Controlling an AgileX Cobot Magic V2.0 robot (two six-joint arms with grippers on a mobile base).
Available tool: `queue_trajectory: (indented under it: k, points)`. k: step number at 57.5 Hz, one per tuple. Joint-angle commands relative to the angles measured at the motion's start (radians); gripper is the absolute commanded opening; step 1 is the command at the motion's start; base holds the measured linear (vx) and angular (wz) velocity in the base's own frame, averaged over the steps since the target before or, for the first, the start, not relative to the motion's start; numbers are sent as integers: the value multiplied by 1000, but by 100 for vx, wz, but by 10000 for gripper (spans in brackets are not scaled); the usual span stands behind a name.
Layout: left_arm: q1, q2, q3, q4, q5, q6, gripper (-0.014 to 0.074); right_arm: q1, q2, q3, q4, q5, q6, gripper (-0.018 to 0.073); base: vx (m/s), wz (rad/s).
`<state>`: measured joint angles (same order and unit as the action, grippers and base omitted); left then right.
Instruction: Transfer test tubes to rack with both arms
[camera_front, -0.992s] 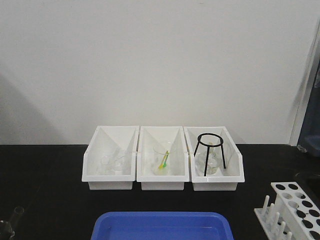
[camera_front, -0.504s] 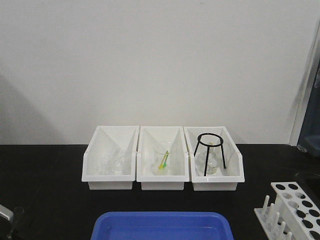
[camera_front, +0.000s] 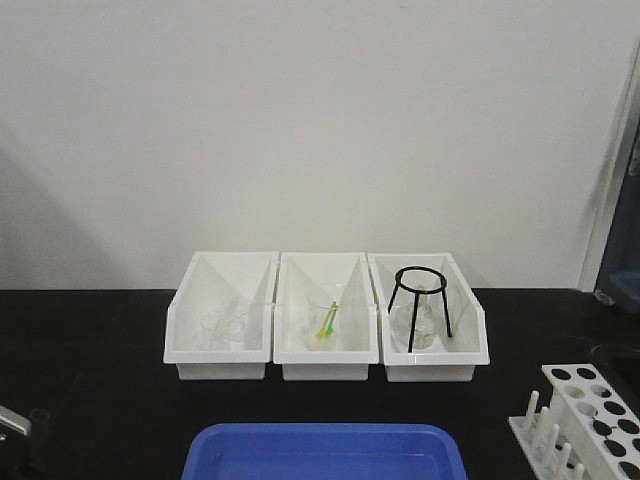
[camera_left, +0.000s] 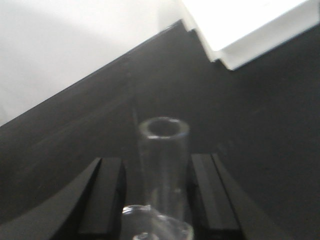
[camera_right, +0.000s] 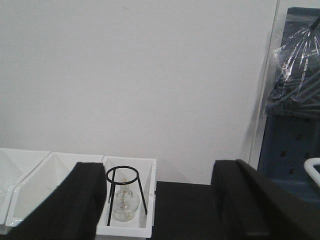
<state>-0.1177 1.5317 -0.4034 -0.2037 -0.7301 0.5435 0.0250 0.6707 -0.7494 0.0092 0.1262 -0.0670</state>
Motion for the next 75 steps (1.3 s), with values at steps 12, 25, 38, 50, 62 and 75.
queue_trajectory:
  k: [12,25,38,50,62,75]
  points:
    - [2,-24,-28,-25,-113,5,397,-6,2,-35,-9,-90,-9,496,0,0]
    - [2,-24,-28,-24,-115,2,397,-6,2,-35,-9,-89,-8,496,0,0]
    - [2,-24,-28,-24,-117,-7,397,-6,2,-35,-9,-84,-8,496,0,0]
    - [2,-24,-29,-25,-115,-15,385,-6,2,-35,-9,-82,-8,496,0,0]
    - [2,-24,-29,-24,-114,-32,342,-6,2,-35,-9,-81,-8,496,0,0]
    - [2,1,-51,-26,-115,-31,318,-6,2,-35,-9,-81,-9,496,0,0]
